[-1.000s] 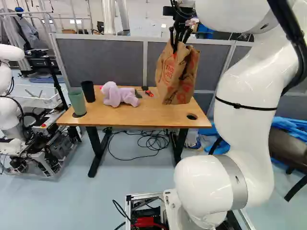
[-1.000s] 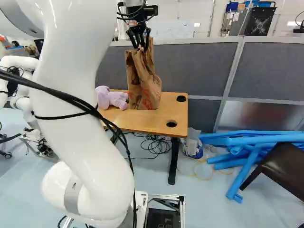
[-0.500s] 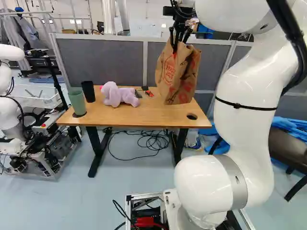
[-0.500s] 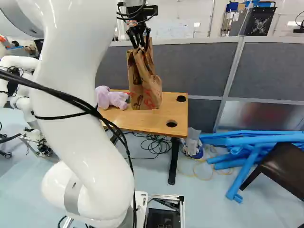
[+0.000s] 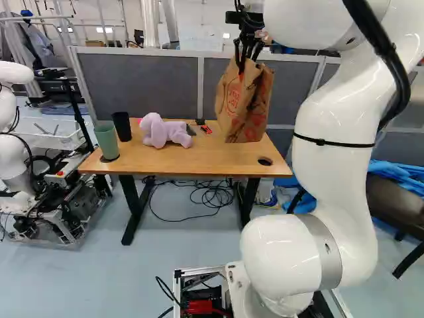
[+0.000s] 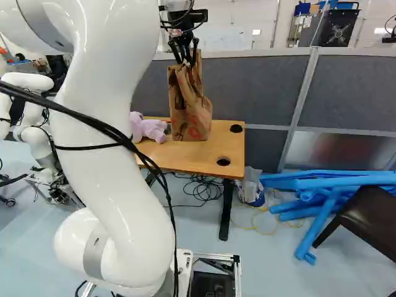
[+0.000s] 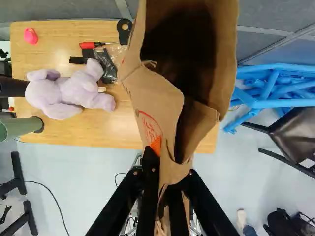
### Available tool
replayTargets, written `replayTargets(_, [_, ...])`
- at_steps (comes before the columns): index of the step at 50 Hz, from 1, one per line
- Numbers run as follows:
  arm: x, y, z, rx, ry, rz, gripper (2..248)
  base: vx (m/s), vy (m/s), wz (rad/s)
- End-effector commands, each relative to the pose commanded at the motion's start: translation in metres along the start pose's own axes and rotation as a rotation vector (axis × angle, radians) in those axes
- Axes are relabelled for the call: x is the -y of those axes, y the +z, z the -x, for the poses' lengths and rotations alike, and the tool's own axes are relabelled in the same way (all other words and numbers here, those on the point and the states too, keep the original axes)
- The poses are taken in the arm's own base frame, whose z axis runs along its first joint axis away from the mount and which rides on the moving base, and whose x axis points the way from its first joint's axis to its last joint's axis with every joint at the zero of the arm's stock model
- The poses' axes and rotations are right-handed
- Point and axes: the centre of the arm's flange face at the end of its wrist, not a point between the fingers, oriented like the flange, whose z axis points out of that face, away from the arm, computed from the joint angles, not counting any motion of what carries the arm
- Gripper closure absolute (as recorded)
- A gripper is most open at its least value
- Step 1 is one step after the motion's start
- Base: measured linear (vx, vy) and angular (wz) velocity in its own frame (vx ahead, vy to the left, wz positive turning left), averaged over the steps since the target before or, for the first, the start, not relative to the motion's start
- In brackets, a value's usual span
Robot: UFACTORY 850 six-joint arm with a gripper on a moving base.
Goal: Pick up the bag on the ground and place it on the table
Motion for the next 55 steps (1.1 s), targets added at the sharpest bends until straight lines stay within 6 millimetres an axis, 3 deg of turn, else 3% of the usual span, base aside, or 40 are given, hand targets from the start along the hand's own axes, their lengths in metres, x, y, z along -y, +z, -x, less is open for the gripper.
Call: replayTargets(55, [-0.014,0.099,-0.067,0.099,0.02,0.003,226,0.0,0.0,0.0])
